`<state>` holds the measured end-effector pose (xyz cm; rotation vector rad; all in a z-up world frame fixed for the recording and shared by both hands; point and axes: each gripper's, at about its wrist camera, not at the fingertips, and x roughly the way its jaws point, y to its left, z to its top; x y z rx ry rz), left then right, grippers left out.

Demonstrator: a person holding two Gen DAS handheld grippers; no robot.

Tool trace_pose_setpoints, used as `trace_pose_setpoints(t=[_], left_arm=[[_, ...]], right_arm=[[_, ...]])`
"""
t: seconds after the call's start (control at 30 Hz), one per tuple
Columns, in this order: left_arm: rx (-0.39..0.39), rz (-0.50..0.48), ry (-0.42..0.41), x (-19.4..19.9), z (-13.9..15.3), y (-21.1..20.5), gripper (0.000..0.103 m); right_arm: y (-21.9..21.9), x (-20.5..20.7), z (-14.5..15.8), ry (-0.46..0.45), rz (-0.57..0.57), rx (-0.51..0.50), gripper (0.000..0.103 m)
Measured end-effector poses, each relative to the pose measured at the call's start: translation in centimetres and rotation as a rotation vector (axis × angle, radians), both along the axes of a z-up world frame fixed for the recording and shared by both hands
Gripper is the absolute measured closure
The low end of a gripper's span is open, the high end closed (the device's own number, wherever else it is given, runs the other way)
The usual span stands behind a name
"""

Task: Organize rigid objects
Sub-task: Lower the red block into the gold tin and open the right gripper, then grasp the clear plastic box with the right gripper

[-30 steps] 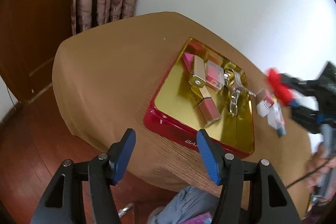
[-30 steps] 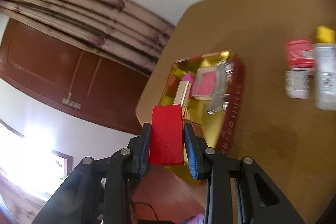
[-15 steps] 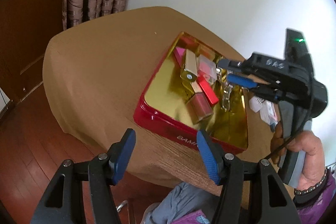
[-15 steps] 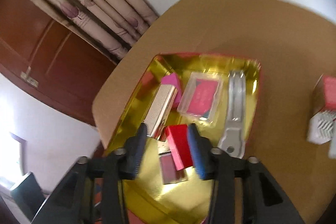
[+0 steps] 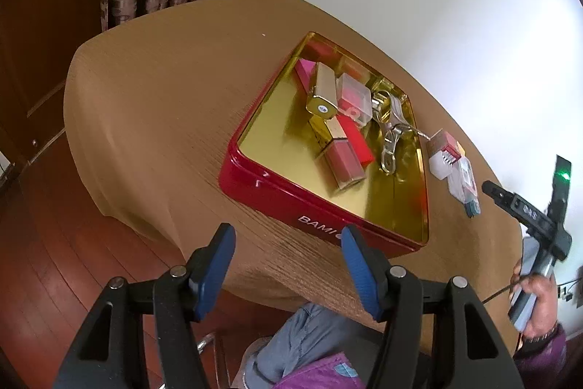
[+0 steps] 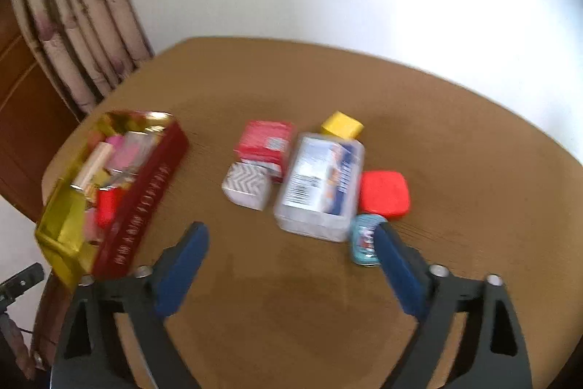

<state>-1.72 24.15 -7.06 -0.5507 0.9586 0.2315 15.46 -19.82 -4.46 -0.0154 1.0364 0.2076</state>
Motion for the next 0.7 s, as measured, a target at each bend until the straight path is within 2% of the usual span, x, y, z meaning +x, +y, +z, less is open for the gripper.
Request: trace_pose_setpoints(t=[0.17,0.43,0.57,0.7], left_arm=[[0.009,-0.019,0.033,0.5,-0.6,-0.5,0.041],[-0.009,-0.033,0.051,0.6,-1.2,-0.3,0.041],[-0.024,-0.043,0.066,0.8,-1.5,-0.3,0.041],[-0.026,-0.043,0.067,0.8,-1.6,-0.2,0.041]], right_arm=[[0.1,1.8,-0.7,0.022,-0.003,-0.029,0.036],[0.4,3.4,-1.9,0.077,-0.016,-0.015,0.036],[1.3,4.4,-2.9,0.114,-0.027,-0.053,0.035],[2.0,5.5,-4.1,0.148,-0.031,-0.083,0.039]])
